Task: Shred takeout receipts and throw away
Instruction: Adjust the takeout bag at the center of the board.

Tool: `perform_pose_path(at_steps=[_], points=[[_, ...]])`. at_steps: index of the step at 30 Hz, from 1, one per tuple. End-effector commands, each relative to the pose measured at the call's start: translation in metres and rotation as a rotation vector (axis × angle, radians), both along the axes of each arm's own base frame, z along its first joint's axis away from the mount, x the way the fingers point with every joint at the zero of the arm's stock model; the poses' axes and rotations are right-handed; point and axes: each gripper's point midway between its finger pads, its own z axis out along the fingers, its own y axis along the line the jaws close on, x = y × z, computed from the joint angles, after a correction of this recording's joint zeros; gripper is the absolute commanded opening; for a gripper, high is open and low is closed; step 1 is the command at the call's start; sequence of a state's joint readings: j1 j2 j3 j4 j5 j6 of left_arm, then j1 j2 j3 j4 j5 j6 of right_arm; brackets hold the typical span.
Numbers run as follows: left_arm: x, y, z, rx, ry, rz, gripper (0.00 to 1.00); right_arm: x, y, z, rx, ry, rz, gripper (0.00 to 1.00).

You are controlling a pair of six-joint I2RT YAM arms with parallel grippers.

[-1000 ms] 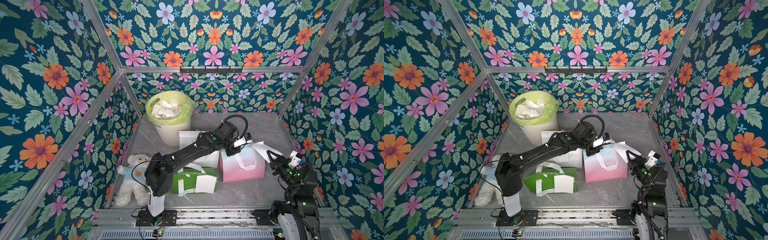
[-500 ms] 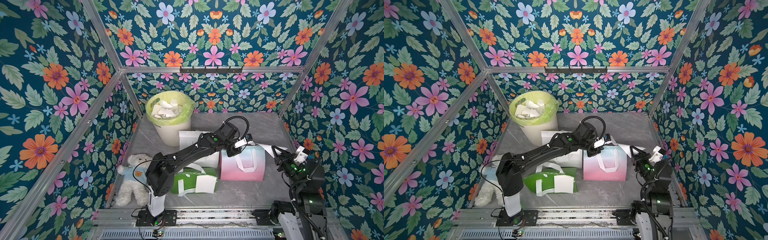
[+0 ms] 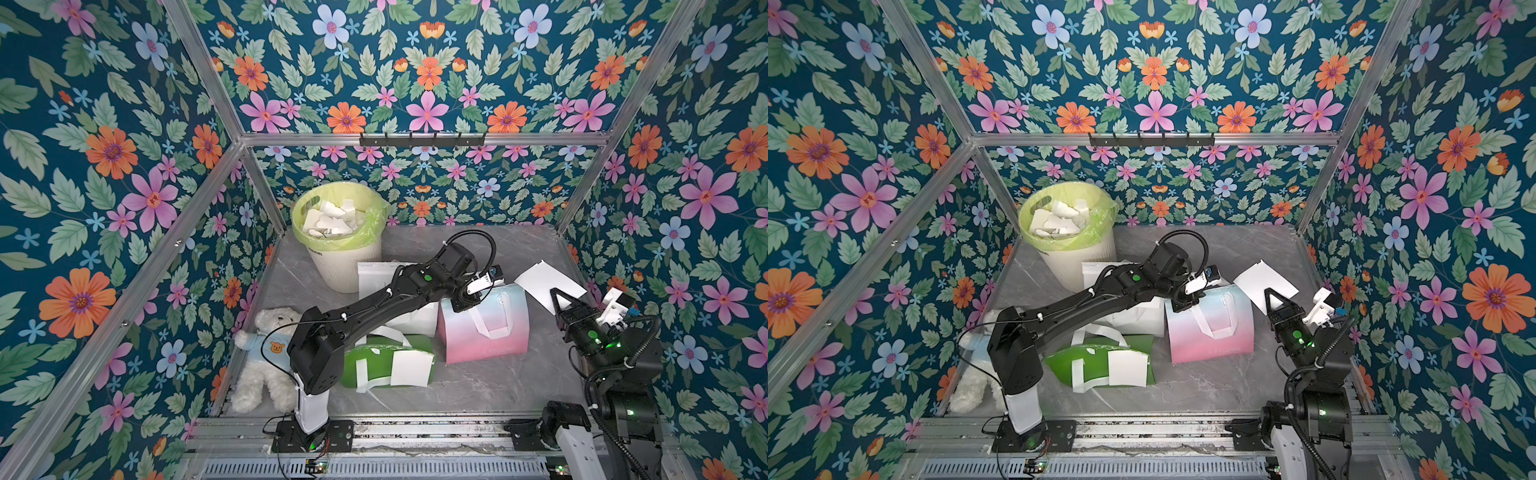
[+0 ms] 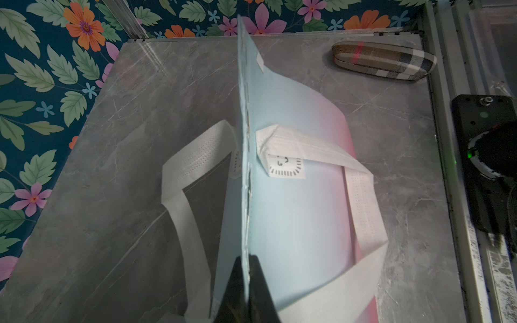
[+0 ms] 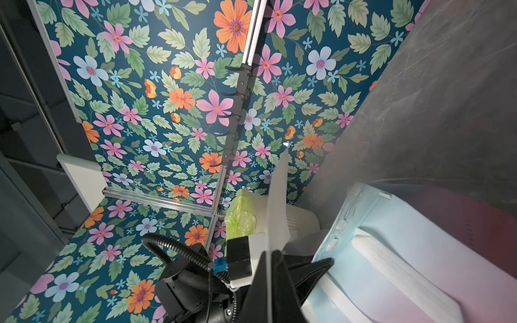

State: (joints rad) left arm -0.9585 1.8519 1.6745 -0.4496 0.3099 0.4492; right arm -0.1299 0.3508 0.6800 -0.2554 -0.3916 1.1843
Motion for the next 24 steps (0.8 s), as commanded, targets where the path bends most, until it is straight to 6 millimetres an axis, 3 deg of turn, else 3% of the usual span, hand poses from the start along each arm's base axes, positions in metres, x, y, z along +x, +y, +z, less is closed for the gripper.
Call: perform_pose_path(at_steps=[1,5,12,19,24], points=[[-0.009,0.001,0.014,-0.034,0.014,-0.026,0.24,0.0,-0.003,-0.002,-0.115,-0.026,-0.015,0.0],[-0.011,0.0,0.026,-0.069,0.004,-0.031,0.44,-0.001,-0.003,-0.004,-0.214,-0.04,-0.011,0.0],[-0.013,0.004,0.048,-0.098,-0.016,-0.023,0.63,0.0,-0.001,-0.009,-0.341,-0.053,0.006,0.0],[-0.02,0.019,0.088,-0.183,-0.086,-0.006,0.73,0.0,0.008,0.01,-0.488,-0.135,0.065,0.0],[-0.027,0.049,0.112,-0.264,-0.179,0.052,0.75,-0.003,0.025,0.032,-0.599,-0.285,0.143,0.0]])
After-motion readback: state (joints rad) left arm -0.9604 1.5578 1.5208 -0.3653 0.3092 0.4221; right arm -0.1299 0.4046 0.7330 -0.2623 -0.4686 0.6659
